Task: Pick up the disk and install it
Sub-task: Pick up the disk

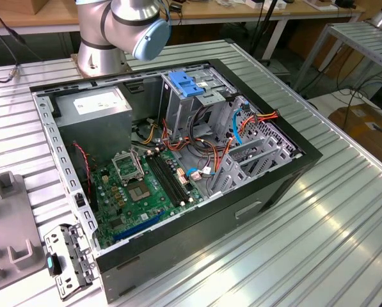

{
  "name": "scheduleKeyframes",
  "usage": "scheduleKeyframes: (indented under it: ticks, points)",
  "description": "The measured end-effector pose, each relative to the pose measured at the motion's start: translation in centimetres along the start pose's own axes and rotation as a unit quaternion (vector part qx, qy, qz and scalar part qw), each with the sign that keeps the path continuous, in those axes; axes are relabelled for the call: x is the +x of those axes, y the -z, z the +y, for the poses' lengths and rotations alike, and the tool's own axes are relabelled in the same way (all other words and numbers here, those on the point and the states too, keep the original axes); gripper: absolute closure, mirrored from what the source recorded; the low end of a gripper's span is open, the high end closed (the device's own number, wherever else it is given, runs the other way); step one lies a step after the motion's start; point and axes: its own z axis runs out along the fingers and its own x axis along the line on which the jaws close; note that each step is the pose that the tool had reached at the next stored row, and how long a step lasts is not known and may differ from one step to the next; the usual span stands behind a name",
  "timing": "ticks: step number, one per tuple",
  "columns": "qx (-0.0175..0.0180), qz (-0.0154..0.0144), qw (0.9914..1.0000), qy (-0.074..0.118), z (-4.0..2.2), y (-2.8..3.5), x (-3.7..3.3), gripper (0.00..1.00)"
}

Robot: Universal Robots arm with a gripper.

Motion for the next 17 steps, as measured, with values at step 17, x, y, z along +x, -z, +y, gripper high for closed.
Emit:
scheduleKeyframes:
  ticks: [17]
  points:
    - [-0.0002,0.0,1.0,0.0,-0.03,1.16,0.0,0.63]
